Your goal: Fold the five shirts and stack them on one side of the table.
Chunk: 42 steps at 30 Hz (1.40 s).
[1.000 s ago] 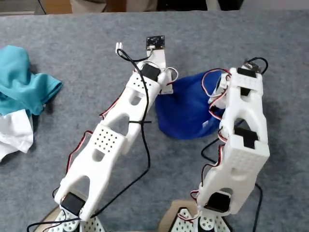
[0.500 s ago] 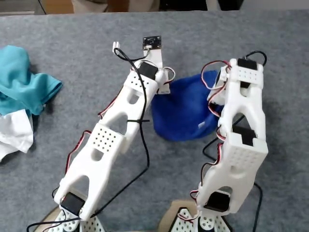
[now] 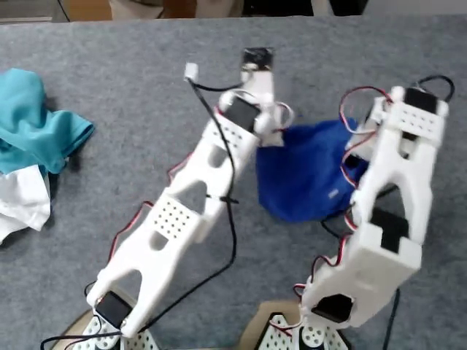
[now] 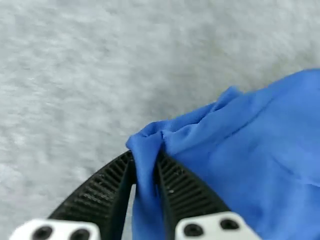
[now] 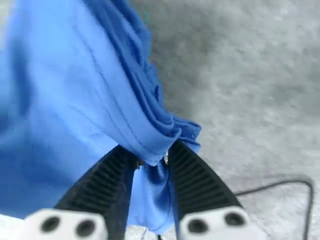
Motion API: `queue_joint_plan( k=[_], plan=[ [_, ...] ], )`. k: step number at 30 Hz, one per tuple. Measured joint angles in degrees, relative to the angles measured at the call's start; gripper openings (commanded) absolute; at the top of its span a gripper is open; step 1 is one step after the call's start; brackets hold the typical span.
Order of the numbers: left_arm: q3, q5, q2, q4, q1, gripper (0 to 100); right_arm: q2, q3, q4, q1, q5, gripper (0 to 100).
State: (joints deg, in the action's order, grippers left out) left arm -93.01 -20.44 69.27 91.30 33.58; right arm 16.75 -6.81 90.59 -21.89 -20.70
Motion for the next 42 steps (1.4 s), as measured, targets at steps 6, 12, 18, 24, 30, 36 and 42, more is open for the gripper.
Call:
queue_joint_plan(
  k=[6,12,18,24,30,36,42],
  plan=[
    [0.0,-4.2,0.0,-4.7,6.5,2,-7.2,9.6,-5.2,-12.8,5.3,0.5],
    [0.0,-4.7,0.0,-9.8,13.0,2,-12.2,15.0,-8.2,-26.5,12.4,0.5],
    [0.0,-4.7,0.0,-15.9,19.4,2,-12.8,15.7,-9.6,-36.7,17.6,0.5],
    [0.0,-4.7,0.0,-20.4,25.1,2,-12.8,15.8,-11.3,-45.9,22.3,0.5],
    [0.0,-4.7,0.0,-20.9,28.2,2,-12.8,15.8,-11.3,-52.7,27.5,0.7],
    [0.0,-3.3,0.0,-20.9,29.3,7,-12.8,18.1,-11.3,-54.4,31.2,13.6],
    [0.0,-2.8,0.0,-15.7,29.6,20,-12.8,21.2,-11.3,-54.4,31.9,46.3]
  ],
)
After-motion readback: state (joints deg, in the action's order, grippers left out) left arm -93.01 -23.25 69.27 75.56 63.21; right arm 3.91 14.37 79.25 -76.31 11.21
